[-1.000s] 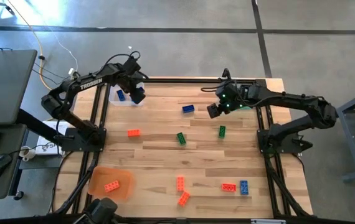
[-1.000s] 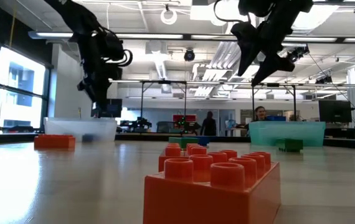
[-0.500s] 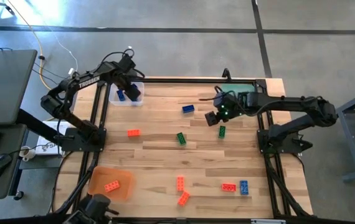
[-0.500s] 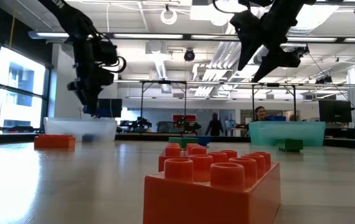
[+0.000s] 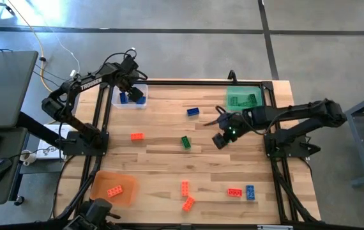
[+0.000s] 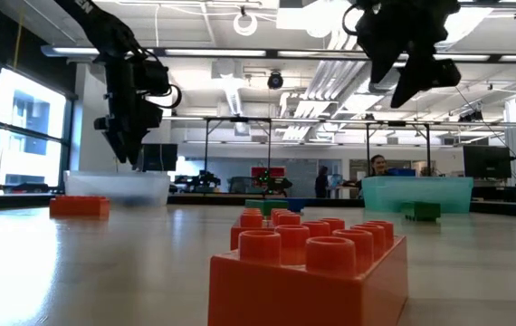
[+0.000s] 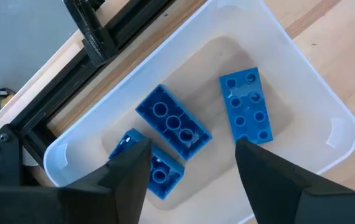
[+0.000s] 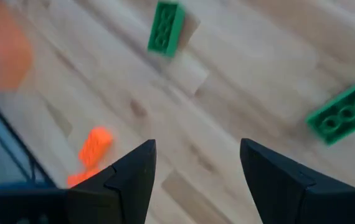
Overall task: Sort & place blocks by color
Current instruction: Put the orange game piece into the orange bin
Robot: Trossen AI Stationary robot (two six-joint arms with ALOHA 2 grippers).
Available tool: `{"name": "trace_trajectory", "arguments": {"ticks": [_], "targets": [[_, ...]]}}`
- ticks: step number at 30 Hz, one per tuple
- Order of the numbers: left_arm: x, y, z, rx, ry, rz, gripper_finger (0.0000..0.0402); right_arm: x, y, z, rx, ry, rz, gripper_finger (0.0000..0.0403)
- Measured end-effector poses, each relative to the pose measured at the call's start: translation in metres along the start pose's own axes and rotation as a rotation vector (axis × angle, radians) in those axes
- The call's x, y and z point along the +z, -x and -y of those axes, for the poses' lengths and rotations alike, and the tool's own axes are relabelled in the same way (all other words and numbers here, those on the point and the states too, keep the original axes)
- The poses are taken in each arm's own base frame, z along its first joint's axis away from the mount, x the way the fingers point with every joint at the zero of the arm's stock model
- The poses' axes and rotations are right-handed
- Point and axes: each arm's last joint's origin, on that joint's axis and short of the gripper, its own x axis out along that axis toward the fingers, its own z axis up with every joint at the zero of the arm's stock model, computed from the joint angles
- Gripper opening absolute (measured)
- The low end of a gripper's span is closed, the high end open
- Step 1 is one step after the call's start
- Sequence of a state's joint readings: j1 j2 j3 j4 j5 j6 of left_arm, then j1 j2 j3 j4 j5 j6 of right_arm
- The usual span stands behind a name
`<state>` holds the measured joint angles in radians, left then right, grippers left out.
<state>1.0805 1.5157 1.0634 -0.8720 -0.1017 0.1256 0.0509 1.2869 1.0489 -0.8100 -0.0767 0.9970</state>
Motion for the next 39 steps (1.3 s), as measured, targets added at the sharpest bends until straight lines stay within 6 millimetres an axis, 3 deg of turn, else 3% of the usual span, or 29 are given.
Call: {"name": "trace_trajectory", "arguments": {"ticks": [9,20,29,39], "targets": [[-0.001,0.005,0.004,-0.088,-0.005,0.026,0.0218,-0.032,-0.001,-0.013,0.021,0.104,-0.125,0.0220],[-0.014,0.058,0.035,-0.233,0.006,0.209,0.0217,-0.071,0.000,-0.019,-0.054,0.150,-0.241,0.0259],[-0.036,0.099,0.066,-0.432,0.080,0.298,0.0217,-0.114,-0.018,-0.032,-0.095,0.317,-0.363,0.0273],[-0.053,0.120,0.090,-0.520,0.069,0.317,0.0217,-0.154,-0.039,-0.046,-0.065,0.492,-0.394,0.0273]]}}
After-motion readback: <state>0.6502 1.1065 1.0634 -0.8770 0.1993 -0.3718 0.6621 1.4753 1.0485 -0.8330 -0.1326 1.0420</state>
